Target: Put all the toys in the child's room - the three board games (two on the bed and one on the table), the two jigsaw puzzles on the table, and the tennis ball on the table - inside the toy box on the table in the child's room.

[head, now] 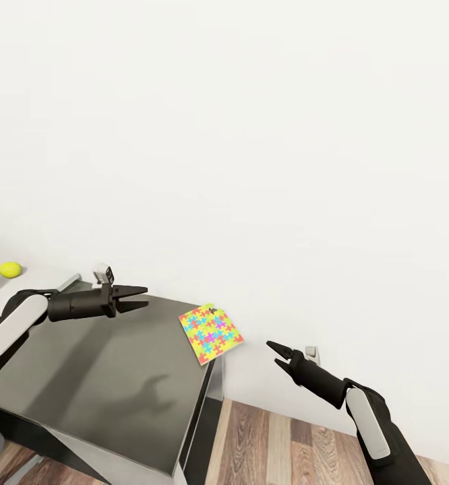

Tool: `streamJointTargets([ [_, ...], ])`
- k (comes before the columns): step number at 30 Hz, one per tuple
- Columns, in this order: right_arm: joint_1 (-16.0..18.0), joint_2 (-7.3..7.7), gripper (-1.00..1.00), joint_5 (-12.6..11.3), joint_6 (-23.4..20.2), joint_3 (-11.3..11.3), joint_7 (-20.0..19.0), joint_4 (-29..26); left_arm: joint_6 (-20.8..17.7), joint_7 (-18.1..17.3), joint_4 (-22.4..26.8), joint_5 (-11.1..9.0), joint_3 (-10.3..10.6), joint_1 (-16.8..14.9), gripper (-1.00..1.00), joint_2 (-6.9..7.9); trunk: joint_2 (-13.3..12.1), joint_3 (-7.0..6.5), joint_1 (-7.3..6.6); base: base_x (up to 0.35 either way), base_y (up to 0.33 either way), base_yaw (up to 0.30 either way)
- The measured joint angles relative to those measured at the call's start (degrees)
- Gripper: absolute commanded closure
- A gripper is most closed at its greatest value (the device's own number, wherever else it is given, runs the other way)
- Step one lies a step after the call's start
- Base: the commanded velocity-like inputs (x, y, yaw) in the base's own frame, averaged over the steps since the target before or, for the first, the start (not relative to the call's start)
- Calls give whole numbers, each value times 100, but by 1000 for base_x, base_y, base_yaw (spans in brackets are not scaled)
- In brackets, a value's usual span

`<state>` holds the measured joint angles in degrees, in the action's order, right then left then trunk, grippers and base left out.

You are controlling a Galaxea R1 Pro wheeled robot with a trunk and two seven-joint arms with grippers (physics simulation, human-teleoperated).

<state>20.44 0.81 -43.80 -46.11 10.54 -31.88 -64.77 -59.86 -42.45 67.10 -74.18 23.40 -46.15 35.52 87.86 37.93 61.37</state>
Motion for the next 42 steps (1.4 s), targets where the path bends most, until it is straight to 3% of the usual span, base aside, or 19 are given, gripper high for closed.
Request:
streamJointTargets([
  [17, 1, 0, -100, 1, 0, -2, -4, 1, 0, 1, 4, 0, 0, 1, -100, -3, 0, -24, -1, -30, 0, 93],
  [42, 0, 0, -100, 0, 0, -1, -9, 0, 0, 8, 2, 9, 0, 0, -100, -27, 0, -26, -1, 51, 2, 3],
])
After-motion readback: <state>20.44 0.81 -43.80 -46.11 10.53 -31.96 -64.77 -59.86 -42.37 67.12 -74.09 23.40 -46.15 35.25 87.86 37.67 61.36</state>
